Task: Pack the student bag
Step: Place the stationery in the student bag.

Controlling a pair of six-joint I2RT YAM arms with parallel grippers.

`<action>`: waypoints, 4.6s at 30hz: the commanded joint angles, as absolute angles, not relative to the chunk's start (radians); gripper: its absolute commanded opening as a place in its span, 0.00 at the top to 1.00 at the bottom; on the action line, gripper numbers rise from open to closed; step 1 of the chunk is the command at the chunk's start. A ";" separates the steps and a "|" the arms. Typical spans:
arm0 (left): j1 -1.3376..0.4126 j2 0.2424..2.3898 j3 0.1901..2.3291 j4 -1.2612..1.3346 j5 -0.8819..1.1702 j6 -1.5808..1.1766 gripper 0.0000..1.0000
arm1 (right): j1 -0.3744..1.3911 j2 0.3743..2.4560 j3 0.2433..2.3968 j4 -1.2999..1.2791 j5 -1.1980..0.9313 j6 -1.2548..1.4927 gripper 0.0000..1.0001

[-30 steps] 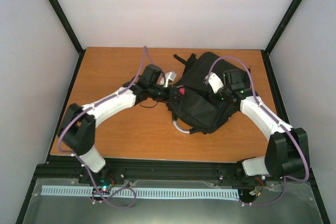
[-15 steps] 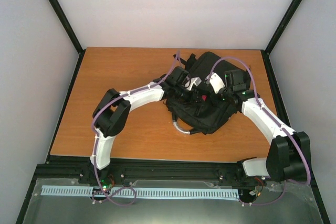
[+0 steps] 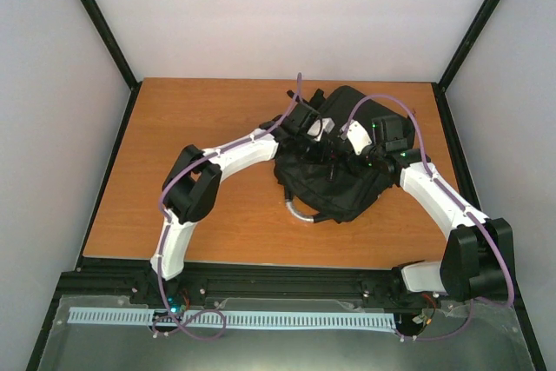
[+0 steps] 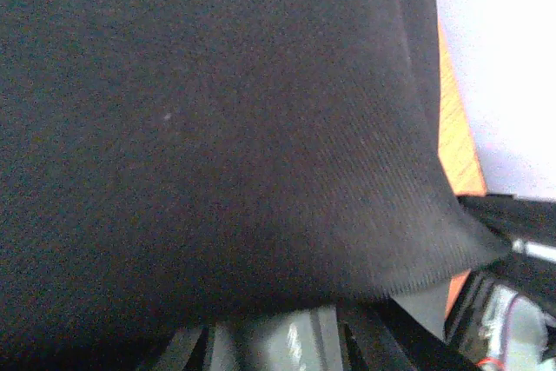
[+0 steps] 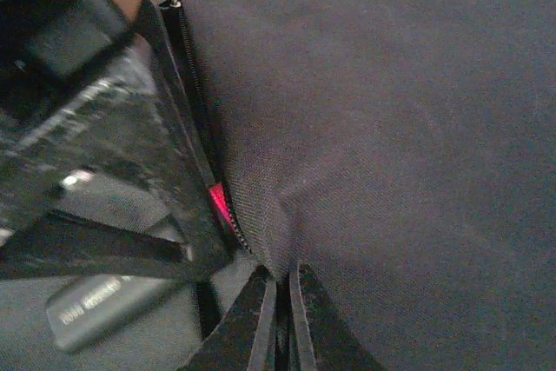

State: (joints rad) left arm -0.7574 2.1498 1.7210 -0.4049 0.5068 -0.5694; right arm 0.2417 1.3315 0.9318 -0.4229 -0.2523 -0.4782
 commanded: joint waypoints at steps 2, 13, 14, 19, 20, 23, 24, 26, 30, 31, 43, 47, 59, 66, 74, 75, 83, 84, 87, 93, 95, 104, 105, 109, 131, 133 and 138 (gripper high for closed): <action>-0.755 2.032 1.682 -0.544 0.378 -0.548 0.55 | 0.244 1.318 0.931 -0.394 -0.302 -0.480 0.97; -0.832 1.837 1.422 -0.438 0.391 -0.610 0.54 | 0.244 1.323 0.932 -0.396 -0.305 -0.483 0.97; -0.848 1.840 1.422 -0.441 0.380 -0.615 0.57 | 0.244 1.325 0.933 -0.397 -0.305 -0.483 0.97; -0.879 1.900 1.425 -0.419 0.389 -0.661 0.75 | 0.244 1.320 0.933 -0.399 -0.309 -0.483 0.97; -0.879 1.911 1.427 -0.410 0.390 -0.669 0.79 | 0.245 1.318 0.933 -0.399 -0.308 -0.483 0.97; -0.879 1.950 1.451 -0.398 0.373 -0.675 0.84 | 0.245 1.312 0.933 -0.399 -0.310 -0.481 0.97; -0.879 1.965 1.468 -0.403 0.362 -0.672 0.85 | 0.244 1.313 0.933 -0.400 -0.312 -0.482 0.97; -0.878 2.008 1.530 -0.451 0.312 -0.663 0.86 | 0.245 1.313 0.933 -0.400 -0.312 -0.483 0.97; -0.871 2.074 1.637 -0.519 0.213 -0.654 0.90 | 0.245 1.313 0.933 -0.402 -0.314 -0.484 0.97; -0.868 2.089 1.659 -0.519 0.203 -0.660 0.91 | 0.244 1.313 0.933 -0.402 -0.314 -0.485 0.97; -0.835 2.171 1.767 -0.344 0.193 -0.752 0.92 | 0.245 1.319 0.934 -0.403 -0.314 -0.487 0.97; -0.832 2.158 1.750 -0.314 0.169 -0.767 0.84 | 0.245 1.328 0.936 -0.408 -0.311 -0.487 0.97; -0.833 1.864 1.476 -0.349 0.204 -0.752 0.64 | 0.244 1.333 0.937 -0.408 -0.311 -0.489 0.97; -0.870 1.840 1.327 -0.208 0.345 -0.788 0.73 | 0.244 1.335 0.939 -0.410 -0.312 -0.488 0.97; -0.884 1.909 1.352 -0.136 0.376 -0.812 0.97 | 0.244 1.333 0.939 -0.411 -0.311 -0.485 0.97; -0.884 1.922 1.365 -0.137 0.379 -0.810 0.97 | 0.245 1.332 0.937 -0.411 -0.310 -0.486 0.97; -0.884 2.028 1.503 -0.161 0.394 -0.810 0.99 | 0.244 1.336 0.939 -0.411 -0.308 -0.487 0.97; -0.884 2.041 1.523 -0.171 0.386 -0.808 0.99 | 0.245 1.335 0.938 -0.411 -0.309 -0.488 0.97; -0.880 2.070 1.579 -0.195 0.355 -0.806 0.99 | 0.244 1.333 0.939 -0.411 -0.309 -0.488 0.97; -0.863 2.133 1.647 -0.192 0.300 -0.838 0.99 | 0.244 1.333 0.939 -0.413 -0.310 -0.488 0.97; -0.857 2.151 1.662 -0.180 0.295 -0.849 0.99 | 0.244 1.332 0.939 -0.413 -0.310 -0.489 0.97; -0.855 2.086 1.610 -0.179 0.307 -0.831 0.98 | 0.245 1.338 0.939 -0.413 -0.312 -0.492 0.97; -0.856 2.063 1.584 -0.181 0.304 -0.820 0.98 | 0.245 1.339 0.939 -0.412 -0.311 -0.492 0.97; -0.856 1.988 1.537 -0.229 0.348 -0.746 0.92 | 0.245 1.344 0.938 -0.414 -0.312 -0.495 0.97; -0.664 1.674 1.271 -0.421 0.199 -0.551 0.10 | -0.118 1.458 1.161 -0.765 -0.552 -0.509 0.43; -0.626 1.705 1.279 -0.414 0.223 -0.561 0.10 | -0.163 1.457 1.128 -0.743 -0.518 -0.500 0.35; -0.579 1.791 1.315 -0.408 0.262 -0.565 0.10 | -0.241 1.488 1.080 -0.750 -0.455 -0.515 0.17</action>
